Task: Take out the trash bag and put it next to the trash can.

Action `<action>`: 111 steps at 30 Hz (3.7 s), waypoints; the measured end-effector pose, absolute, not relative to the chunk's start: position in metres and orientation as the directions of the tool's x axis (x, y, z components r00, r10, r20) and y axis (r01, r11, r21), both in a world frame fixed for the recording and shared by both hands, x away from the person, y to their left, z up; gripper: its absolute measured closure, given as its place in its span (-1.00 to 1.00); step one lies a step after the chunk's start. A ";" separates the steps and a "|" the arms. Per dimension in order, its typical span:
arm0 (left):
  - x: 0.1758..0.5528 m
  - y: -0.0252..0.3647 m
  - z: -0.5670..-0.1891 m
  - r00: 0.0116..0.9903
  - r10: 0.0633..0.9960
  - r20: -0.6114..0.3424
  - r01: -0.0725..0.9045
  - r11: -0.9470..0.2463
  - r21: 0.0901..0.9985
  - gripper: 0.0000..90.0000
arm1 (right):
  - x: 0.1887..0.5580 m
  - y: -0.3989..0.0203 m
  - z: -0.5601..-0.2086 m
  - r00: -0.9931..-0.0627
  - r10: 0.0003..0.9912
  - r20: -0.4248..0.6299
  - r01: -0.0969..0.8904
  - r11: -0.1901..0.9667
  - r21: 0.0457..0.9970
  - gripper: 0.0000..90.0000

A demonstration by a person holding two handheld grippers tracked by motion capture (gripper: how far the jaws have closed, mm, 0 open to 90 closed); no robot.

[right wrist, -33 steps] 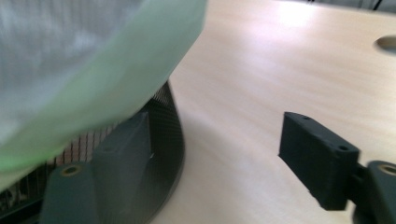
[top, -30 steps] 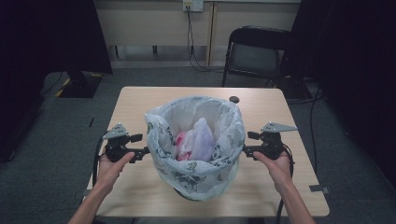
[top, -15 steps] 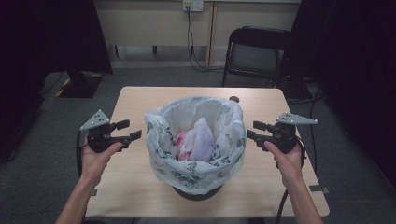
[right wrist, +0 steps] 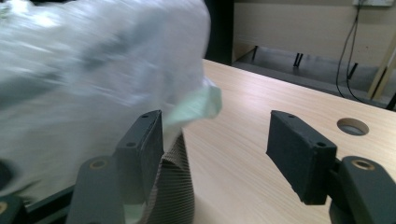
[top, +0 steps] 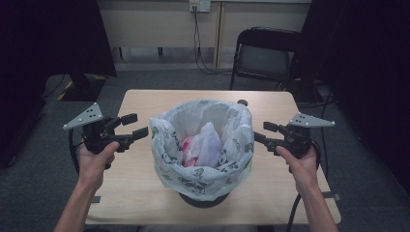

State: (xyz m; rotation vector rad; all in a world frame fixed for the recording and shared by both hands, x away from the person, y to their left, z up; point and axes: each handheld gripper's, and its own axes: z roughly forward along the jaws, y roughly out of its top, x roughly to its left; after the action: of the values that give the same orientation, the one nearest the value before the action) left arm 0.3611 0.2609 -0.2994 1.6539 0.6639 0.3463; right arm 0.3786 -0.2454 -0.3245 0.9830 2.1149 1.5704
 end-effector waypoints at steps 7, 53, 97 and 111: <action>0.359 0.242 -0.292 0.825 0.553 -0.115 0.199 -0.095 0.975 -0.51 | 0.359 -0.242 -0.298 -0.744 0.662 0.094 0.253 0.148 0.956 -0.23; 0.342 0.185 -0.198 0.915 0.404 0.020 0.006 -0.063 0.998 0.94 | 0.363 -0.052 -0.207 -0.965 0.260 -0.028 0.060 0.325 0.944 -0.38; 0.347 0.187 -0.214 0.958 0.279 0.070 -0.051 -0.075 0.996 0.89 | 0.373 -0.105 -0.215 -0.942 0.334 0.031 0.142 0.314 0.939 -0.65; 0.343 0.178 -0.216 0.947 0.298 0.120 -0.069 -0.177 0.982 -0.23 | 0.364 -0.093 -0.193 -0.976 0.216 0.002 0.063 0.274 0.960 1.00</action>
State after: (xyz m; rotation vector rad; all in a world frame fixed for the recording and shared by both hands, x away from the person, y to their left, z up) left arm 0.3433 0.1783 -0.2164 1.7206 0.1736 0.3293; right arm 0.3641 -0.0928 -0.1930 0.2645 2.4016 1.8004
